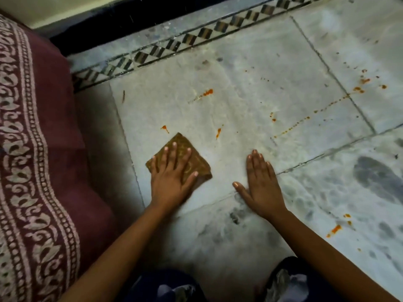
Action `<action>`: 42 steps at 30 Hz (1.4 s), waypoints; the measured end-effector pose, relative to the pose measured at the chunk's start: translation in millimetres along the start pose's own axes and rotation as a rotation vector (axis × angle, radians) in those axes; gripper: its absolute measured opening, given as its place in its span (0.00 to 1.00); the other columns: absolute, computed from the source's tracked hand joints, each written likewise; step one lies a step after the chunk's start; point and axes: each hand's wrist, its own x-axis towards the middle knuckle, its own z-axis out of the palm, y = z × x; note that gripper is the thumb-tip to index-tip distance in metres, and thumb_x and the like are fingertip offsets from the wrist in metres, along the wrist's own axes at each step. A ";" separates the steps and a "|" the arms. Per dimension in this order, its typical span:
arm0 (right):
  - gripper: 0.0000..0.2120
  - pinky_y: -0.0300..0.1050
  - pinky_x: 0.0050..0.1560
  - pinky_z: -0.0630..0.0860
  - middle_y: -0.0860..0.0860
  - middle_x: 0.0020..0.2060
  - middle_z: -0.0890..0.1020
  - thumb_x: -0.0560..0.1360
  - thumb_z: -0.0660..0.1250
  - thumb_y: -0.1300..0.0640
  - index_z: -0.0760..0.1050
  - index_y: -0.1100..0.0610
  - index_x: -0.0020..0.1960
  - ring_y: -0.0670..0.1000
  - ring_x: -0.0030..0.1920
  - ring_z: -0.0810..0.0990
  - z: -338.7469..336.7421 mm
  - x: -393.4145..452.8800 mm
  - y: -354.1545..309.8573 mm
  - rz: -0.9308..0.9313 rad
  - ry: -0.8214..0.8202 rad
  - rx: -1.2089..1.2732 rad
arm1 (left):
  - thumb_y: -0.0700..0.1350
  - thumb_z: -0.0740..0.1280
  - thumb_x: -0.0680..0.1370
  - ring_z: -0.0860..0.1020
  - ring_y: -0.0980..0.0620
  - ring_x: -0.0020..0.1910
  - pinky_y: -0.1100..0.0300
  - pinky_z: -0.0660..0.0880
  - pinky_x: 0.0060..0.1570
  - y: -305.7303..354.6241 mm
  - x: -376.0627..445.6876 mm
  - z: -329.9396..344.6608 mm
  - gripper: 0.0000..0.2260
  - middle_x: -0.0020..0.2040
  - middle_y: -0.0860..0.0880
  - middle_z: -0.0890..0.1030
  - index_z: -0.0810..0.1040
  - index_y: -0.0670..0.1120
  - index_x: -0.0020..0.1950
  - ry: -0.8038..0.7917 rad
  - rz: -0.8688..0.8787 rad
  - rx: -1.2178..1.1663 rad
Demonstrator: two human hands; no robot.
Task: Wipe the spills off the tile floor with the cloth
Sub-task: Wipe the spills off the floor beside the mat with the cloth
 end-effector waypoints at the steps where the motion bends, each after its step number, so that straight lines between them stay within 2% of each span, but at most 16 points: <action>1: 0.37 0.46 0.72 0.42 0.58 0.74 0.50 0.78 0.42 0.37 0.50 0.64 0.75 0.54 0.74 0.49 -0.9 1.2 -0.8 0.002 -0.003 -0.001 | 0.67 0.45 0.73 0.48 0.44 0.76 0.46 0.39 0.71 -0.4 9.5 -4.3 0.32 0.78 0.46 0.51 0.53 0.58 0.75 -0.012 -0.030 -0.004; 4: 0.37 0.45 0.72 0.41 0.59 0.74 0.51 0.78 0.42 0.37 0.50 0.64 0.75 0.54 0.74 0.49 -4.0 1.6 -2.5 0.002 -0.032 0.011 | 0.70 0.43 0.70 0.46 0.44 0.76 0.45 0.37 0.70 24.4 37.7 -5.8 0.34 0.78 0.46 0.49 0.52 0.60 0.75 -0.040 -0.062 -0.013; 7: 0.37 0.45 0.72 0.40 0.59 0.74 0.51 0.78 0.41 0.37 0.50 0.64 0.75 0.55 0.74 0.50 -9.3 2.5 -2.2 -0.018 -0.049 0.030 | 0.73 0.43 0.70 0.45 0.44 0.76 0.46 0.35 0.70 51.5 36.3 -0.8 0.35 0.78 0.47 0.48 0.51 0.62 0.75 -0.058 0.041 0.028; 10: 0.39 0.43 0.72 0.40 0.58 0.74 0.51 0.77 0.41 0.35 0.50 0.64 0.75 0.55 0.74 0.51 -9.6 0.5 4.1 -0.039 -0.050 0.014 | 0.74 0.41 0.70 0.49 0.43 0.76 0.47 0.36 0.70 37.6 5.7 3.8 0.35 0.77 0.48 0.50 0.49 0.61 0.74 -0.038 0.142 0.057; 13: 0.42 0.44 0.72 0.39 0.59 0.74 0.51 0.75 0.42 0.32 0.50 0.64 0.75 0.52 0.74 0.47 -8.2 -2.0 9.5 0.009 -0.025 0.024 | 0.73 0.45 0.69 0.47 0.44 0.76 0.47 0.35 0.70 11.3 -5.5 1.6 0.35 0.78 0.49 0.48 0.50 0.61 0.74 -0.040 0.056 0.067; 17: 0.43 0.46 0.72 0.40 0.61 0.75 0.52 0.74 0.41 0.31 0.50 0.64 0.75 0.55 0.75 0.49 -7.4 -0.4 10.2 -0.003 -0.038 0.027 | 0.72 0.42 0.68 0.43 0.45 0.76 0.44 0.35 0.70 25.5 39.2 -5.5 0.36 0.78 0.49 0.44 0.49 0.62 0.75 -0.102 0.005 0.049; 21: 0.45 0.44 0.72 0.37 0.58 0.75 0.47 0.73 0.38 0.29 0.45 0.63 0.75 0.53 0.75 0.44 -6.6 0.8 14.2 -0.025 -0.023 0.030 | 0.71 0.43 0.70 0.44 0.45 0.76 0.45 0.35 0.70 55.8 40.2 0.7 0.35 0.78 0.48 0.47 0.50 0.61 0.75 -0.091 0.123 0.081; 25: 0.45 0.44 0.71 0.35 0.58 0.74 0.44 0.72 0.37 0.29 0.41 0.62 0.74 0.53 0.74 0.42 -2.6 1.5 17.2 -0.053 -0.019 0.025 | 0.70 0.47 0.72 0.51 0.45 0.76 0.47 0.39 0.71 26.1 4.7 3.7 0.33 0.77 0.48 0.53 0.52 0.59 0.75 -0.060 0.258 0.107; 30: 0.47 0.45 0.72 0.35 0.57 0.74 0.42 0.70 0.34 0.27 0.41 0.62 0.75 0.53 0.74 0.40 -1.6 3.7 17.2 -0.059 -0.026 0.015 | 0.71 0.42 0.69 0.43 0.47 0.76 0.44 0.36 0.70 32.3 51.6 -7.2 0.35 0.78 0.50 0.45 0.50 0.61 0.75 -0.106 0.074 0.060; 32: 0.47 0.45 0.72 0.36 0.57 0.74 0.43 0.70 0.34 0.27 0.42 0.62 0.75 0.53 0.74 0.41 -3.9 4.2 15.6 -0.059 -0.017 0.025 | 0.71 0.42 0.70 0.43 0.47 0.76 0.44 0.35 0.70 50.9 61.1 -7.6 0.35 0.78 0.50 0.45 0.50 0.60 0.75 -0.092 0.087 0.061; 34: 0.46 0.44 0.72 0.37 0.56 0.74 0.44 0.71 0.36 0.27 0.43 0.62 0.75 0.53 0.75 0.44 -5.0 2.3 16.6 -0.053 -0.023 0.030 | 0.71 0.42 0.71 0.44 0.47 0.77 0.45 0.35 0.70 56.5 48.8 -1.8 0.34 0.78 0.49 0.46 0.50 0.60 0.75 -0.099 0.173 0.076; 37: 0.44 0.46 0.72 0.39 0.57 0.75 0.49 0.73 0.40 0.29 0.48 0.62 0.75 0.53 0.75 0.48 -5.1 0.7 18.2 -0.039 -0.024 0.006 | 0.73 0.41 0.71 0.47 0.47 0.77 0.46 0.38 0.72 34.1 16.3 5.1 0.34 0.78 0.49 0.48 0.48 0.60 0.75 -0.090 0.283 0.108; 42: 0.44 0.49 0.72 0.42 0.59 0.75 0.54 0.73 0.42 0.29 0.52 0.62 0.75 0.55 0.75 0.52 -6.0 1.9 17.8 -0.033 -0.016 -0.011 | 0.71 0.44 0.70 0.45 0.47 0.77 0.43 0.39 0.71 18.4 52.4 -7.8 0.35 0.78 0.50 0.47 0.51 0.60 0.75 -0.096 0.142 0.060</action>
